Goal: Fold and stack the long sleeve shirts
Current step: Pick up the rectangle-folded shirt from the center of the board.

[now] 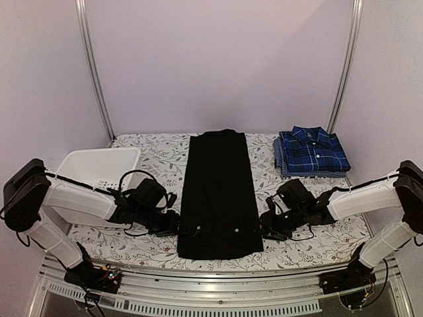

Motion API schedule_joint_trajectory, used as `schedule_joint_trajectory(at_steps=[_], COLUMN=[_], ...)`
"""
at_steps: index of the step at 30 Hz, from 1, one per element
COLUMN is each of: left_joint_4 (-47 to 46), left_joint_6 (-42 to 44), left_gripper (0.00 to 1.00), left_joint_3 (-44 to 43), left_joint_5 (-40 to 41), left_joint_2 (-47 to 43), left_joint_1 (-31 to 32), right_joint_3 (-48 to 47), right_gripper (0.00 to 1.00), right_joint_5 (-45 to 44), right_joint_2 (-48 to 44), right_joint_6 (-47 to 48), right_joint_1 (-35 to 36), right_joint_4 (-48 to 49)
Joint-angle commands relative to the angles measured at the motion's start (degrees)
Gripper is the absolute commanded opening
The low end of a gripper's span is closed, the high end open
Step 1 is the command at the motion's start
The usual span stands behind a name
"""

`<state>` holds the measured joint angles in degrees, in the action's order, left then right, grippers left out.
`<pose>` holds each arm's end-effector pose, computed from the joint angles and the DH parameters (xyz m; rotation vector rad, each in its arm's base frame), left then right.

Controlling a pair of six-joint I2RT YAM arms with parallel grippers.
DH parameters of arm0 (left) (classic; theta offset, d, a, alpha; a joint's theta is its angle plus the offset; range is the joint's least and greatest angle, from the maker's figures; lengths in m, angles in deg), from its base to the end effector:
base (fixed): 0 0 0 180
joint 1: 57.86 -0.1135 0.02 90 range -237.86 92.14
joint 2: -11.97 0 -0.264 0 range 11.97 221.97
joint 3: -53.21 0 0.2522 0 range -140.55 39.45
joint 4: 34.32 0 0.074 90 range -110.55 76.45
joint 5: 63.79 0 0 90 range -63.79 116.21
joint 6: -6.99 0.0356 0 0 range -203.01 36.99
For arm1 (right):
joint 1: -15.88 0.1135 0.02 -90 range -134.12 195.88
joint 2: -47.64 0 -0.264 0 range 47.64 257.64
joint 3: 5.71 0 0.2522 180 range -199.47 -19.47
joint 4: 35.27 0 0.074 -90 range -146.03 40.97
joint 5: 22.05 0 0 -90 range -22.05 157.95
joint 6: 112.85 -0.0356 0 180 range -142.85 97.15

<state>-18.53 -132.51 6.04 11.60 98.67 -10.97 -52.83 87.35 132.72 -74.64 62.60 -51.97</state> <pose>0.1718 -0.1967 0.1274 0.0481 2.7900 -0.8872 0.1686 0.1962 0.1336 -0.0287 2.8238 0.9951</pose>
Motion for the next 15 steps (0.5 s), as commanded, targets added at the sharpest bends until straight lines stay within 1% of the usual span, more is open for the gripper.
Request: schedule_joint_trajectory(at_steps=[1,5,13,15], left_joint_4=[2.5,2.5,2.6,2.8], left_joint_6=[-0.2,-0.3,-0.8,-0.7], left_gripper=[0.39,0.33,0.28,0.27], left_joint_3=[0.3,-0.3,-0.6,-0.6], left_joint_5=[-1.8,-2.5,-3.8,-3.9], left_joint_2=[2.3,3.0,3.9,4.1], left_joint_1=[0.7,0.8,0.9,0.9], right_joint_3=[-0.3,-1.0,-2.2,-2.4], right_gripper=[0.53,0.47,0.39,0.36], right_joint_5=[-0.9,-1.9,-3.2,-3.1], right_joint_2=[1.8,2.4,3.5,4.2], right_joint_6=[-2.7,-3.7,-4.4,-4.4], right_joint_1=[0.5,0.5,0.5,0.5], right_joint_4=[-0.9,-0.8,-0.6,-0.3])
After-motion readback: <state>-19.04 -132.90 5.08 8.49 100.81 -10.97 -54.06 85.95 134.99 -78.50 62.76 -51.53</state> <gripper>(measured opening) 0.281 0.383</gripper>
